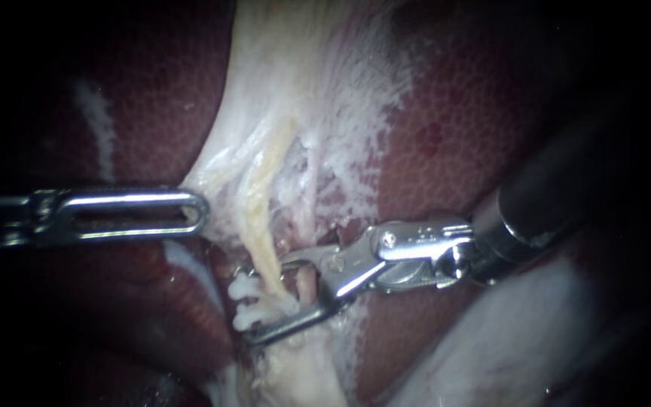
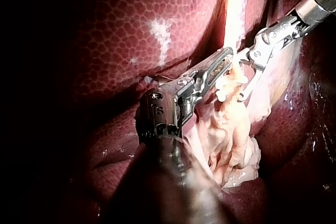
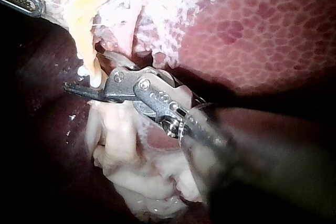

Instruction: Going back second clip left tube

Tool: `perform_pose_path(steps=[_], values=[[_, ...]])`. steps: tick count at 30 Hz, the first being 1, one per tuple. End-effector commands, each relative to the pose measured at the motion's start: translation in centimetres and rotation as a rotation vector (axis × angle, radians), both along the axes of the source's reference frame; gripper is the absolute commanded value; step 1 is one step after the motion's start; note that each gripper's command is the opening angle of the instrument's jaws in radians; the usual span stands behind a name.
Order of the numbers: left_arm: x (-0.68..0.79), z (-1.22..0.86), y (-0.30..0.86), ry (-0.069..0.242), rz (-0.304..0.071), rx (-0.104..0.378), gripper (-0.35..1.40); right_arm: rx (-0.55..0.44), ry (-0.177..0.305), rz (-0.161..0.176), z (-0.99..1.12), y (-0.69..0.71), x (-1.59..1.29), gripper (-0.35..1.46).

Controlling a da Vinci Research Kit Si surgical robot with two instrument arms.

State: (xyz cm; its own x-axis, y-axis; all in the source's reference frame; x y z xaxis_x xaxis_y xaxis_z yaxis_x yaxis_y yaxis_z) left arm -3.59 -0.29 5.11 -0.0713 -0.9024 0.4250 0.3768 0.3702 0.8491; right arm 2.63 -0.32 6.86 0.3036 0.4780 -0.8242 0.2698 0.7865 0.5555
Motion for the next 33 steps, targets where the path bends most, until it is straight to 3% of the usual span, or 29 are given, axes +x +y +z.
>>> perform_pose_path(steps=[1, 8, 13, 25, 33], values=[[0.0, 0.0, 0.0, 0.0, 0.0, 0.0, -0.35, 0.0, 0.001, -0.002, 0.0, 0.0, -0.02, 0.6], [0.0, 0.0, -0.01, 0.0, 0.0, 0.0, -0.35, 0.004, -0.003, 0.002, 0.01, 0.01, -0.12, 0.6], [-0.02, 0.01, -0.02, 0.001, -0.001, -0.001, -0.35, 0.027, -0.012, 0.004, 0.01, -0.01, 0.0, 0.6], [-0.03, 0.02, -0.02, 0.002, -0.001, -0.002, -0.35, 0.073, -0.012, -0.031, 0.12, -0.34, 0.34, 0.6], [-0.03, 0.02, -0.03, 0.002, -0.001, -0.002, -0.35, 0.076, -0.01, -0.034, 0.1, -0.31, 0.3, 0.6]])
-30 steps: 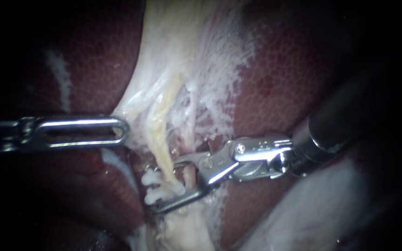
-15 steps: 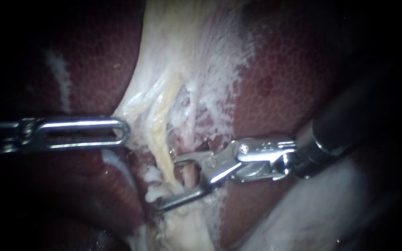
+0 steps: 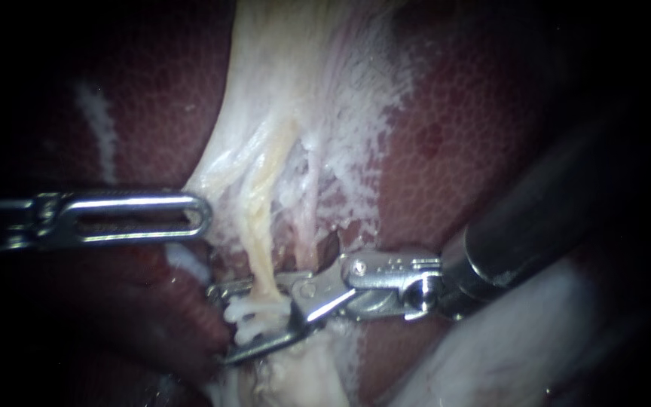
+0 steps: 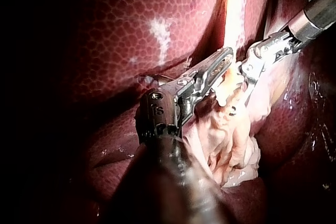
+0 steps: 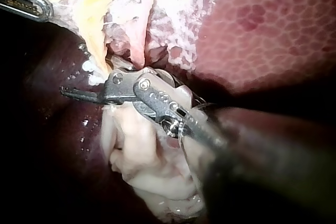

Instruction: Going back second clip left tube

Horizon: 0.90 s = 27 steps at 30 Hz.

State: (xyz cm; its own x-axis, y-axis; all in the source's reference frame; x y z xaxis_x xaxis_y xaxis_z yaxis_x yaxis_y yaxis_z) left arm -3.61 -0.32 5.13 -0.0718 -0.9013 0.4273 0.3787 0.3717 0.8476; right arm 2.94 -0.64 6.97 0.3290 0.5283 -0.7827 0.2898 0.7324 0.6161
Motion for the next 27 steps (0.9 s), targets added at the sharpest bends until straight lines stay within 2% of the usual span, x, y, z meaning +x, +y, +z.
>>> perform_pose_path(steps=[1, 13, 22, 27], values=[[0.0, 0.0, 0.0, 0.0, 0.0, 0.0, -0.35, -0.001, -0.002, 0.005, -0.01, 0.02, -0.02, 0.6], [0.01, 0.0, 0.0, 0.0, 0.0, 0.0, -0.35, -0.055, -0.006, 0.054, -0.15, 0.39, -0.46, 0.6], [0.01, 0.0, -0.01, 0.0, 0.0, 0.0, -0.35, -0.051, -0.004, 0.05, -0.25, 0.41, -0.8, 0.6], [0.01, 0.01, 0.0, 0.0, 0.001, 0.0, -0.35, -0.053, -0.015, 0.07, -0.37, 0.46, -1.04, 0.6]])
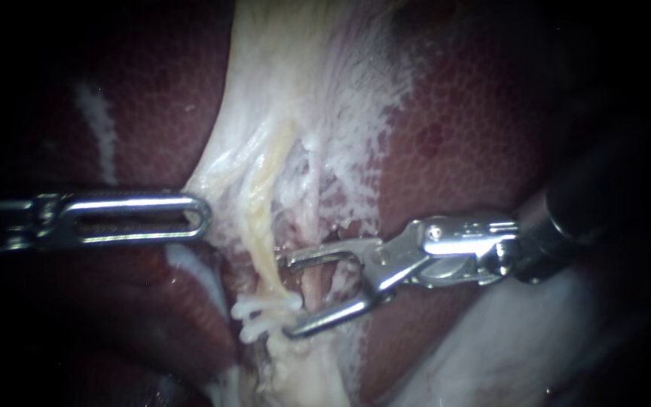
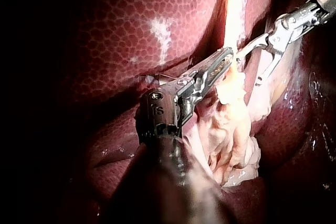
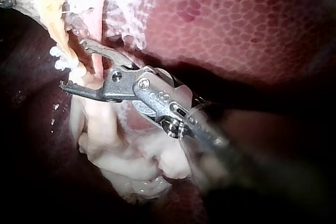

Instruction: Going back second clip left tube

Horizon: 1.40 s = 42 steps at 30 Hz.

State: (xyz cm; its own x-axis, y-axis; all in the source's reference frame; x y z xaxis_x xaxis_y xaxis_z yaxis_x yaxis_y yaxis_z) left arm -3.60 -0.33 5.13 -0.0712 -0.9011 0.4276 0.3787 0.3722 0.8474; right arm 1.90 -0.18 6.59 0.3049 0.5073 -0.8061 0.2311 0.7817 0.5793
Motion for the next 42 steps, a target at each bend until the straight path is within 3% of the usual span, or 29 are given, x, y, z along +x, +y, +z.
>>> perform_pose_path(steps=[1, 10, 18, 31, 36, 42], values=[[0.0, 0.01, 0.0, -0.001, 0.001, 0.0, -0.35, 0.001, -0.006, 0.01, -0.04, 0.04, -0.07, 0.6], [0.01, 0.09, 0.01, -0.001, 0.002, -0.002, -0.35, -0.058, -0.014, 0.043, -0.34, 0.31, -0.66, 0.6], [0.01, 0.11, 0.01, -0.001, 0.002, -0.003, -0.35, -0.084, -0.018, 0.055, -0.63, 0.44, -0.97, 0.6], [-0.03, 0.19, -0.01, 0.006, 0.003, -0.005, -0.35, -0.094, -0.018, 0.057, -0.74, 0.48, -1.07, 0.6], [-0.15, 0.4, -0.05, 0.026, 0.013, -0.007, -0.35, -0.094, -0.017, 0.057, -0.74, 0.47, -1.07, 0.6], [-0.3, 0.54, -0.02, 0.026, 0.017, -0.008, -0.35, -0.094, -0.017, 0.057, -0.74, 0.47, -1.07, 0.6]])
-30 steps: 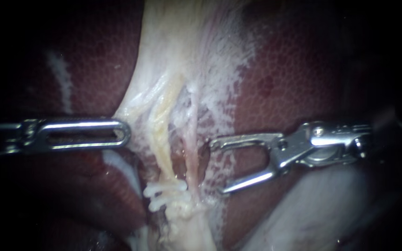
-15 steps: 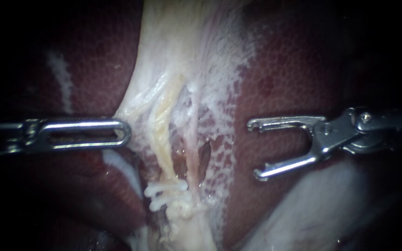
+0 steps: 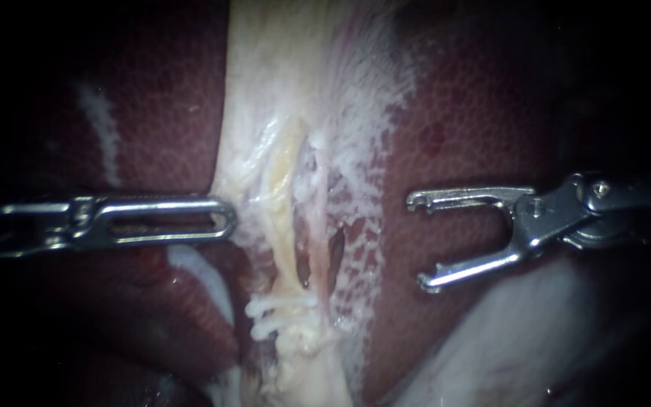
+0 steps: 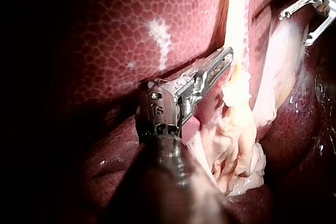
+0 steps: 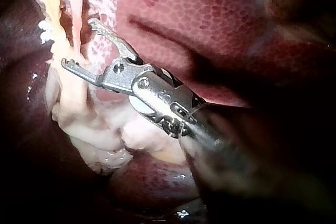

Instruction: Going back second clip left tube

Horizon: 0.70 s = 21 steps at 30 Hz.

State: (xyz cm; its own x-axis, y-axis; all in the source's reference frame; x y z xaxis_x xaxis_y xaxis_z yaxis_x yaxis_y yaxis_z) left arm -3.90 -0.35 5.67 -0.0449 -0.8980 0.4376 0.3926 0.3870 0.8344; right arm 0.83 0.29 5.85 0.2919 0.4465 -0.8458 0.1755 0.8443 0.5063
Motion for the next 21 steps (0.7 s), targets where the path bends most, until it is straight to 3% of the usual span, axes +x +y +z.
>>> perform_pose_path(steps=[1, 9, 21], values=[[-0.04, 0.02, 0.0, 0.001, 0.0, 0.001, -0.35, 0.0, 0.0, 0.0, 0.0, 0.0, 0.0, 0.6], [-0.26, 0.12, -0.04, -0.002, 0.015, 0.007, -0.35, 0.0, 0.0, -0.001, -0.02, -0.02, 0.01, 0.6], [-0.29, 0.12, -0.06, -0.002, 0.021, 0.008, -0.35, 0.0, 0.0, 0.0, -0.02, -0.02, 0.01, 0.6]])
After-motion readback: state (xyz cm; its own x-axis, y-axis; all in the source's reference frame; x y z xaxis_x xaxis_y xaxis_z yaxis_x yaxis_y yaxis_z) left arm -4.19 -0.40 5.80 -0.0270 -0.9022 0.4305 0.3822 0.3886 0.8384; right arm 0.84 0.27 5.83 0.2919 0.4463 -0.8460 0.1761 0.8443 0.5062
